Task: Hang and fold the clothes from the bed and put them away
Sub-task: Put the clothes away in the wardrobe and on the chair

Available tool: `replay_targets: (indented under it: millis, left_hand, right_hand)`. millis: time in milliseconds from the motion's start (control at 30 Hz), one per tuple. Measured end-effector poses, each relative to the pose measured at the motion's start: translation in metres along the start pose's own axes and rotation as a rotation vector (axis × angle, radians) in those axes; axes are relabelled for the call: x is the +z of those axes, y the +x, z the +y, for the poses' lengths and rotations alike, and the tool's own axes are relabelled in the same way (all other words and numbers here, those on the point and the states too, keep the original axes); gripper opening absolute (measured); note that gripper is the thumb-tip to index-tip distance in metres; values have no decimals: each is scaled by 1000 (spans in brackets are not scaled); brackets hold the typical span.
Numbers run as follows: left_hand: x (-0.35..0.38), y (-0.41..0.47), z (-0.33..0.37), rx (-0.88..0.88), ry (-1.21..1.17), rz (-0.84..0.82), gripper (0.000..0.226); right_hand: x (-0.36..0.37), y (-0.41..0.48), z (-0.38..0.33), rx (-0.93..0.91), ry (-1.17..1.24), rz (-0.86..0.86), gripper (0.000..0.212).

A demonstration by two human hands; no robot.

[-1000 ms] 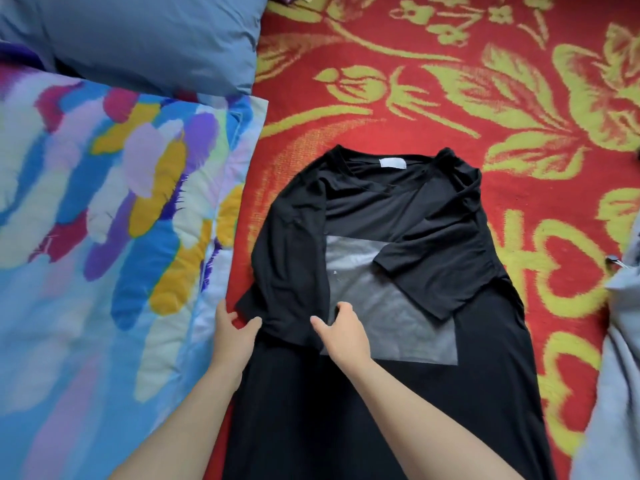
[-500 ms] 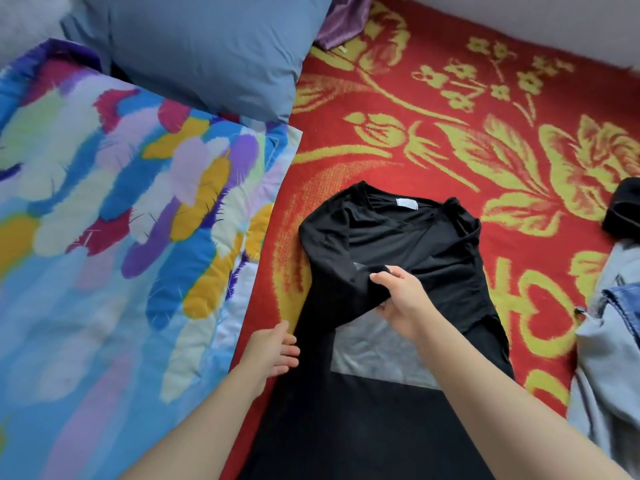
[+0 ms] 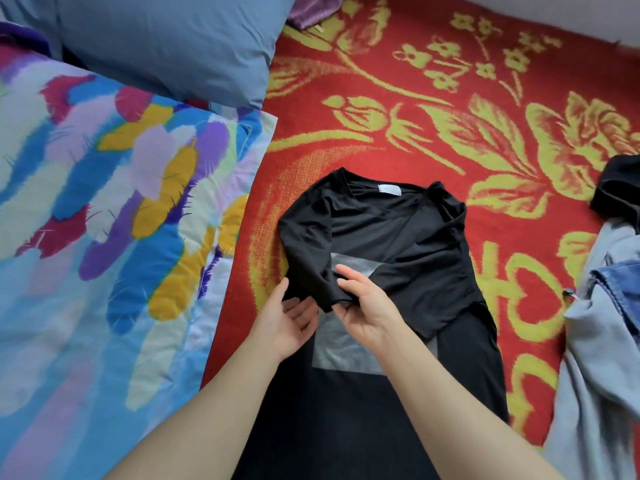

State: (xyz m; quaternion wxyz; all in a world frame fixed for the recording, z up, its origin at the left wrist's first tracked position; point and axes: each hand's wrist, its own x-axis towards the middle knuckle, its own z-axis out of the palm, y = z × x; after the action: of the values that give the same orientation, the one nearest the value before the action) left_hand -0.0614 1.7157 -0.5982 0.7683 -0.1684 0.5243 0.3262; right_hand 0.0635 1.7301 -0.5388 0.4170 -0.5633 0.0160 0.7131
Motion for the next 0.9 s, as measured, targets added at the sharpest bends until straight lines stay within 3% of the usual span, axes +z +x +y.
replay_targets:
  millis: [100, 233, 300, 400, 433, 500, 567, 633, 700, 800, 900]
  left_hand:
    - [6, 4, 8, -62, 214, 58, 33]
    - [14, 5, 23, 60, 90, 257, 15]
    - [19, -1, 39, 276, 26, 395, 12]
    - [45, -24, 61, 861, 185, 577, 28]
    - [63, -34, 63, 1053, 267, 480, 31]
    - [103, -50, 52, 1227, 444, 38, 26]
    - [131, -58, 32, 1016, 686, -404, 25]
    - [137, -53, 16, 765, 869, -582, 37]
    - [122, -37, 6, 669, 980, -475, 37]
    - [80, -9, 4, 674, 1326, 50, 50]
    - [33, 12, 1, 492, 1840, 452, 70]
  right_hand:
    - [1, -2, -1, 24, 6, -89, 24]
    - [-3, -2, -3, 76, 69, -153, 25]
    - [-7, -1, -2, 83, 147, -156, 30]
    - [-18, 4, 2, 92, 137, -130, 38]
    - [-22, 6, 4, 101, 111, -121, 39]
    - [-29, 12, 8, 136, 117, -85, 34]
    - [-36, 16, 9, 158, 131, 22, 26]
    - [-53, 20, 10, 164, 51, 180, 31]
    - [-75, 23, 9, 169, -121, 304, 44]
    - [-98, 27, 1, 127, -326, 413, 49]
    - [-100, 35, -8, 79, -399, 488, 39]
